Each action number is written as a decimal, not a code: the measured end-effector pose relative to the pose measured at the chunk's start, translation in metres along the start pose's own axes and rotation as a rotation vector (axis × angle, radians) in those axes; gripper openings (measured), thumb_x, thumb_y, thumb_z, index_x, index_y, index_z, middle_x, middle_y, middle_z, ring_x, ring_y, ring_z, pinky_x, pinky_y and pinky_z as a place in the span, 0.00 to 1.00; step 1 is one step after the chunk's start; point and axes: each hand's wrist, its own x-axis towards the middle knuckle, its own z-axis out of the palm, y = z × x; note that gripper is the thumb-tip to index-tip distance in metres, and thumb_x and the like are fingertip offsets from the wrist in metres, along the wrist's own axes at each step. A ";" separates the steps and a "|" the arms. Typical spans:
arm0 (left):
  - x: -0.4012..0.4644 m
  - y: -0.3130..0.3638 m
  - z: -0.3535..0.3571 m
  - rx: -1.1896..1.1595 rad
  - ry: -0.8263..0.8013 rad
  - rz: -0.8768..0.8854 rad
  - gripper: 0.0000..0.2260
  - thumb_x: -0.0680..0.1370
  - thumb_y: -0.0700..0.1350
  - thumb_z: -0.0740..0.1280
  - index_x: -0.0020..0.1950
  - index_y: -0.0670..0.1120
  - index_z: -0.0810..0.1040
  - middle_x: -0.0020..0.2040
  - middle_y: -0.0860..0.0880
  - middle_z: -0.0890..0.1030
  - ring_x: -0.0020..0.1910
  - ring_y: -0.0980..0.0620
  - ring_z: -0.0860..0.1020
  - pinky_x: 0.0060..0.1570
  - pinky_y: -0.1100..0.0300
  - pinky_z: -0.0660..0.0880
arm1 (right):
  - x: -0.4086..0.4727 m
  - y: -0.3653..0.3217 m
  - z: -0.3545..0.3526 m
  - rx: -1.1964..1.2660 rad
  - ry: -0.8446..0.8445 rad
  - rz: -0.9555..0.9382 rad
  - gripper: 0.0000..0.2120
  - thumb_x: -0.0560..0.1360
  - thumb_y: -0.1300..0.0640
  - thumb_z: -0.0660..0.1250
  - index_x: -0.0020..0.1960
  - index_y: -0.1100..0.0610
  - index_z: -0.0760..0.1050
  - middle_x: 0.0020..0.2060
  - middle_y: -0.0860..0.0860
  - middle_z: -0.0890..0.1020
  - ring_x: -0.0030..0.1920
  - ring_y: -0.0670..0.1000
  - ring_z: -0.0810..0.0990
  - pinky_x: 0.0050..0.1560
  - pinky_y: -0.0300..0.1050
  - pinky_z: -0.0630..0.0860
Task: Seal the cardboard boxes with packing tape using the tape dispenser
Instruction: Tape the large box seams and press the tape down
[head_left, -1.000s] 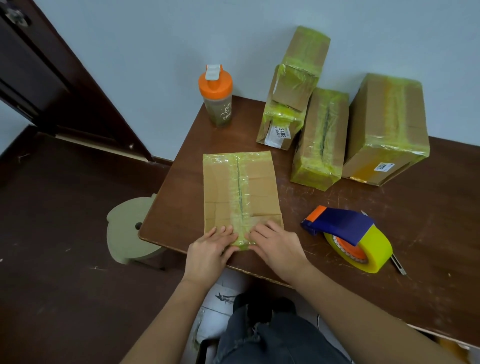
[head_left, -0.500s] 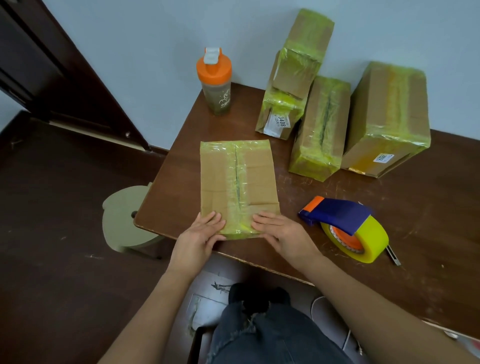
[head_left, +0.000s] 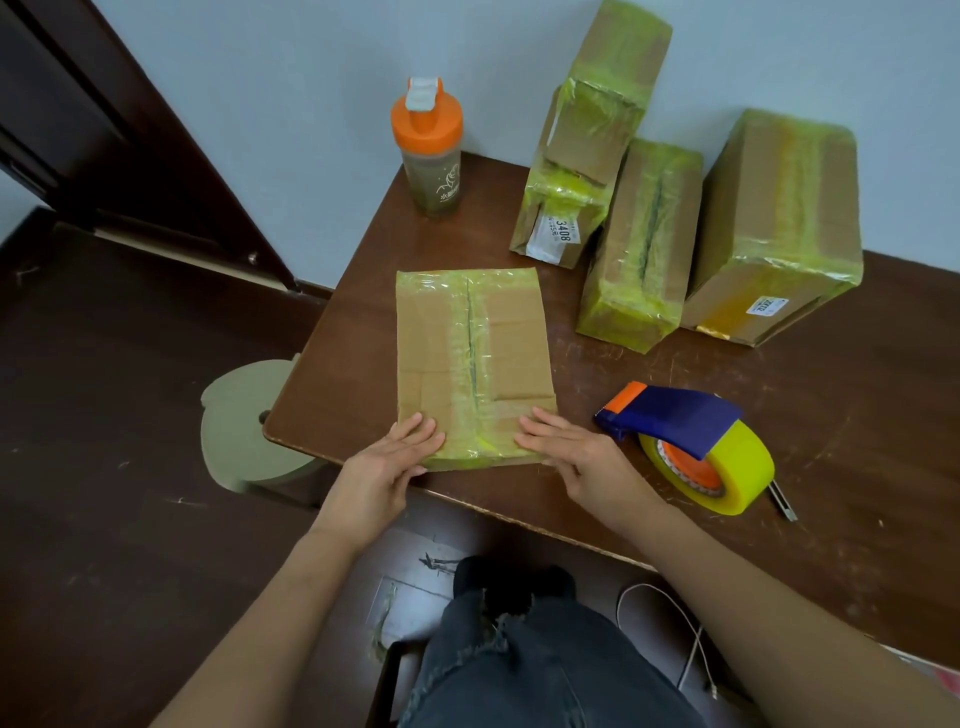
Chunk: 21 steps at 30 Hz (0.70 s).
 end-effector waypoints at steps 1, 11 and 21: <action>0.001 0.000 0.001 -0.001 0.009 -0.014 0.25 0.69 0.24 0.70 0.63 0.42 0.79 0.63 0.47 0.78 0.67 0.49 0.73 0.67 0.72 0.62 | 0.001 -0.001 0.002 0.006 0.016 0.019 0.29 0.72 0.78 0.65 0.67 0.56 0.76 0.67 0.49 0.75 0.73 0.45 0.66 0.72 0.38 0.65; -0.002 -0.007 -0.023 0.283 -0.257 0.096 0.41 0.71 0.32 0.71 0.77 0.56 0.57 0.77 0.55 0.57 0.77 0.57 0.50 0.76 0.51 0.45 | 0.000 -0.015 -0.029 -0.118 -0.252 0.098 0.36 0.72 0.57 0.75 0.75 0.45 0.65 0.75 0.37 0.60 0.76 0.35 0.49 0.73 0.37 0.55; 0.001 -0.016 -0.027 0.186 -0.237 -0.020 0.41 0.71 0.25 0.65 0.74 0.60 0.62 0.74 0.61 0.60 0.75 0.66 0.51 0.63 0.54 0.74 | -0.003 -0.014 -0.026 -0.153 -0.083 0.146 0.26 0.73 0.69 0.70 0.69 0.52 0.75 0.73 0.41 0.67 0.70 0.48 0.71 0.69 0.47 0.70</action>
